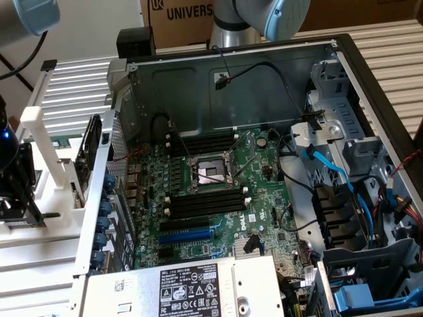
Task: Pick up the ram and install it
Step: 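Pick up the ram and move it above insertion slot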
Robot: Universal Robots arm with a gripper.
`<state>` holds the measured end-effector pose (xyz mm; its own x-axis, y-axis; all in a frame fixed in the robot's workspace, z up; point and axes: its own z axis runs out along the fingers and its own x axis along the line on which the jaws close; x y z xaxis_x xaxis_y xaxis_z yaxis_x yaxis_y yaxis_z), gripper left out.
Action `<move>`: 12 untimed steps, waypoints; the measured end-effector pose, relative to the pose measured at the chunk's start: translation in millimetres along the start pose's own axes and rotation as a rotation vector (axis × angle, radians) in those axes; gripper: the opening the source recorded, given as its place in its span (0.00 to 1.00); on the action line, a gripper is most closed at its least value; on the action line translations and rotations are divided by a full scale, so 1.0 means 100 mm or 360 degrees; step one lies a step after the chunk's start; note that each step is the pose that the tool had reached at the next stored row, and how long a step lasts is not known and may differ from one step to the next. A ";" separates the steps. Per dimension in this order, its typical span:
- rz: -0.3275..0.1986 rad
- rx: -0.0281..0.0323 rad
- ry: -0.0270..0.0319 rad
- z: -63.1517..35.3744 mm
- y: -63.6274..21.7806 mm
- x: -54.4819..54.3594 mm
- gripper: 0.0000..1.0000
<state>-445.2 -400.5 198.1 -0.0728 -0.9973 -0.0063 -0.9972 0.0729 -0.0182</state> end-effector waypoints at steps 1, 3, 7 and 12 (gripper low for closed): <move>0.0000 0.00000 0.00001 0.000 0.000 0.00 0.13; 0.0001 0.00025 0.00002 -0.041 0.000 0.00 0.13; 0.0005 0.00033 0.00039 -0.214 0.006 0.00 0.13; 0.0014 0.00045 0.00139 -0.361 0.008 0.00 0.13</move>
<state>-446.6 -400.5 234.1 -0.0817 -0.9967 0.0023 -0.9964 0.0816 -0.0210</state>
